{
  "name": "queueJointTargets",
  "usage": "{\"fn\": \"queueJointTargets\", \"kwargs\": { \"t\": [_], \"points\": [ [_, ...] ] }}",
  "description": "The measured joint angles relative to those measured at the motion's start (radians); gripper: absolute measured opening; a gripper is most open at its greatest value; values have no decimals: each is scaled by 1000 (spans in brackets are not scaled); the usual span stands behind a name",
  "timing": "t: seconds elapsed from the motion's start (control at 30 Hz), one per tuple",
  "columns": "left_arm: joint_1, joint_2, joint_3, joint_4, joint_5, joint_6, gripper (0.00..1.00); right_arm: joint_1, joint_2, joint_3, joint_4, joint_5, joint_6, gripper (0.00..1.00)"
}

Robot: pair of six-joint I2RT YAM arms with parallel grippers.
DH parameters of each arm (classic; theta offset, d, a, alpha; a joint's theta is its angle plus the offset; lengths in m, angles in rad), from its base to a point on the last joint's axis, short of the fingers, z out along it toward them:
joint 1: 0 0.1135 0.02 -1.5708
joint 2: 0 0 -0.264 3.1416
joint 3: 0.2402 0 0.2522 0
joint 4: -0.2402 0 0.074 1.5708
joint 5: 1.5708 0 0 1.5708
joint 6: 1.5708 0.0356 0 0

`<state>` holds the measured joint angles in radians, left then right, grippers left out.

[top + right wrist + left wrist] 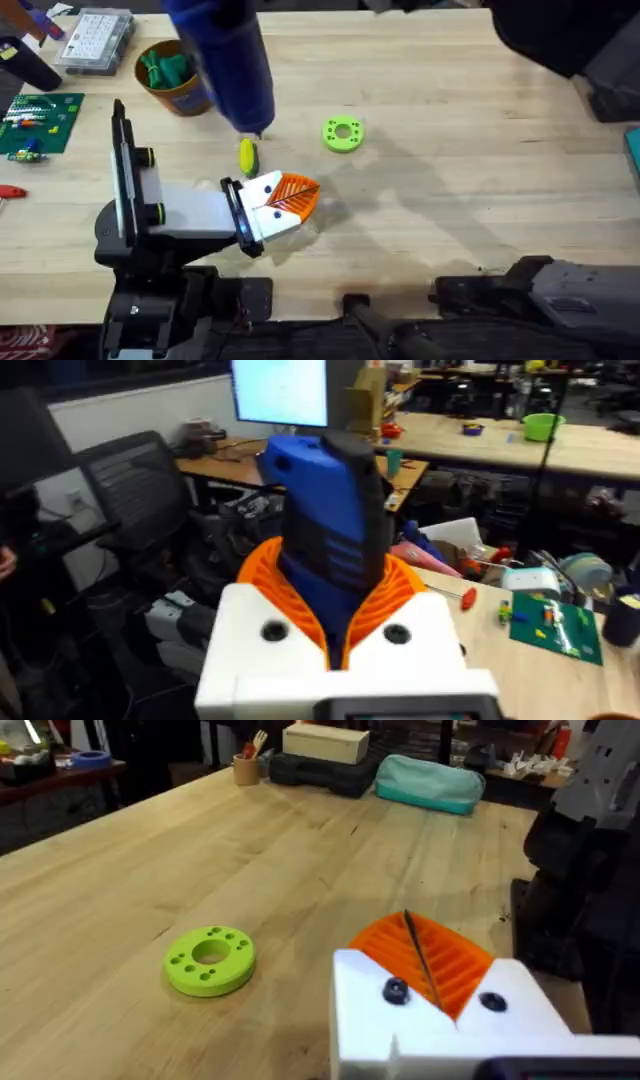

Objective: Pick up the gripper from the table and insert it into the empty holder that is missing its gripper. Then pick up a screw, insert it into the mounting hole, and use the screwdriver to tighten it. Finally, clean up the table by picking up the vegetable and placing it into the bucket.

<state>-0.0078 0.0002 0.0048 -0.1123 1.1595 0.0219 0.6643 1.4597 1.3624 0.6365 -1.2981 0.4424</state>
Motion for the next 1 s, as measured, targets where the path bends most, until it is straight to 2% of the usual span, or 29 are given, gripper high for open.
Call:
{"fn": "queueJointTargets", "kwargs": {
  "t": [0.37,1.0],
  "points": [
    [0,0,0,0,0,0,19,23,0,0,7,-47,-34,44],
    [0,0,0,0,0,0,19,25,0,-34,8,-50,-103,45]
  ]
}}
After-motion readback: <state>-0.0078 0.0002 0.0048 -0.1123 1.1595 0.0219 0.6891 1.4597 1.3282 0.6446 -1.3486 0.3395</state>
